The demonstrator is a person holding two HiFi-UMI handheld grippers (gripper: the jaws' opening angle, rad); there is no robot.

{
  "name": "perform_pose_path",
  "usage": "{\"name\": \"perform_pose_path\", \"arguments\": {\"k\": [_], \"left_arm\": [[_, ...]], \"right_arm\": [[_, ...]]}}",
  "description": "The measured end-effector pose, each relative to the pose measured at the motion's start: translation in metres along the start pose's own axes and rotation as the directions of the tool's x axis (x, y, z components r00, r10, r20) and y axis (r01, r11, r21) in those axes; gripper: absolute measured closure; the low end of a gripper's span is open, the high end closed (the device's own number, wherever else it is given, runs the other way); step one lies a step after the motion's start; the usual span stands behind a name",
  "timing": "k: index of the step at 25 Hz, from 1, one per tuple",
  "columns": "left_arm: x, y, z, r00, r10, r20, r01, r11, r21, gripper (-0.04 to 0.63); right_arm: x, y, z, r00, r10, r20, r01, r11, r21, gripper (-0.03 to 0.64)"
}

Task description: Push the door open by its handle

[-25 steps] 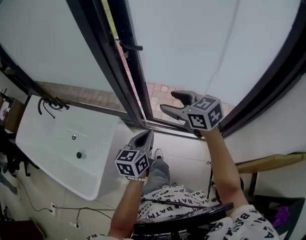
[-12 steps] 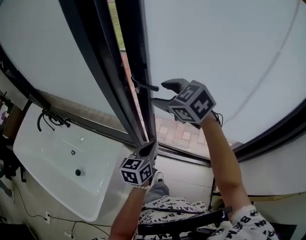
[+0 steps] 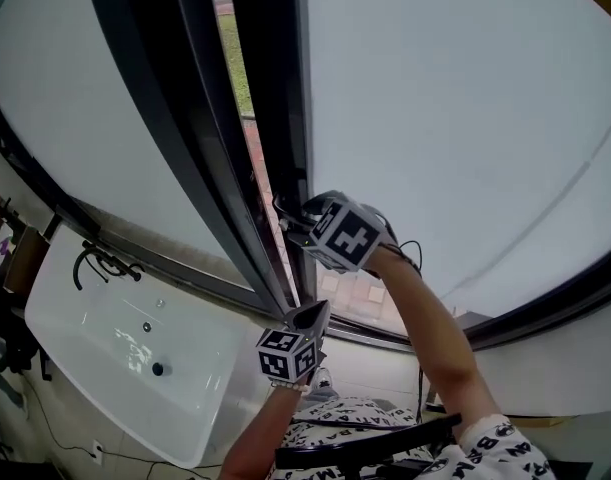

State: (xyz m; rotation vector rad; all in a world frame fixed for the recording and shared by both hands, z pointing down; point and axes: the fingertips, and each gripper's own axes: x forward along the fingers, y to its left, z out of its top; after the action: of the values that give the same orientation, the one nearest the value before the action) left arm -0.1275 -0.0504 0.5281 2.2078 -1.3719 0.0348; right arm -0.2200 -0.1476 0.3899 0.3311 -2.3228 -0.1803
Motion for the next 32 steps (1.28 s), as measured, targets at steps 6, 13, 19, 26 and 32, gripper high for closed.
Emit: {"name": "perform_pose_path", "arguments": {"k": [6, 13, 19, 26, 32], "left_arm": [[0.013, 0.0, 0.009, 0.999, -0.048, 0.006, 0.048, 0.999, -0.007, 0.612], [0.022, 0.006, 0.025, 0.997, -0.082, 0.007, 0.082, 0.996, -0.025, 0.612], [0.039, 0.006, 0.038, 0.996, -0.094, -0.011, 0.093, 0.995, -0.033, 0.612], [0.059, -0.007, 0.028, 0.991, -0.132, -0.028, 0.131, 0.991, -0.015, 0.612], [0.066, 0.002, 0.029, 0.993, -0.113, -0.033, 0.112, 0.993, -0.037, 0.612]], "right_arm": [[0.019, 0.012, 0.001, 0.998, -0.023, -0.052, 0.019, 0.997, -0.073, 0.504], [0.026, -0.001, 0.011, 0.999, 0.002, -0.037, -0.005, 0.997, -0.081, 0.572], [0.025, -0.011, 0.02, 0.994, 0.108, 0.03, -0.108, 0.994, -0.001, 0.577], [0.03, -0.027, 0.007, 0.994, 0.097, 0.05, -0.1, 0.994, 0.053, 0.577], [0.048, -0.063, 0.005, 0.995, 0.09, 0.045, -0.094, 0.992, 0.082, 0.58]]}}
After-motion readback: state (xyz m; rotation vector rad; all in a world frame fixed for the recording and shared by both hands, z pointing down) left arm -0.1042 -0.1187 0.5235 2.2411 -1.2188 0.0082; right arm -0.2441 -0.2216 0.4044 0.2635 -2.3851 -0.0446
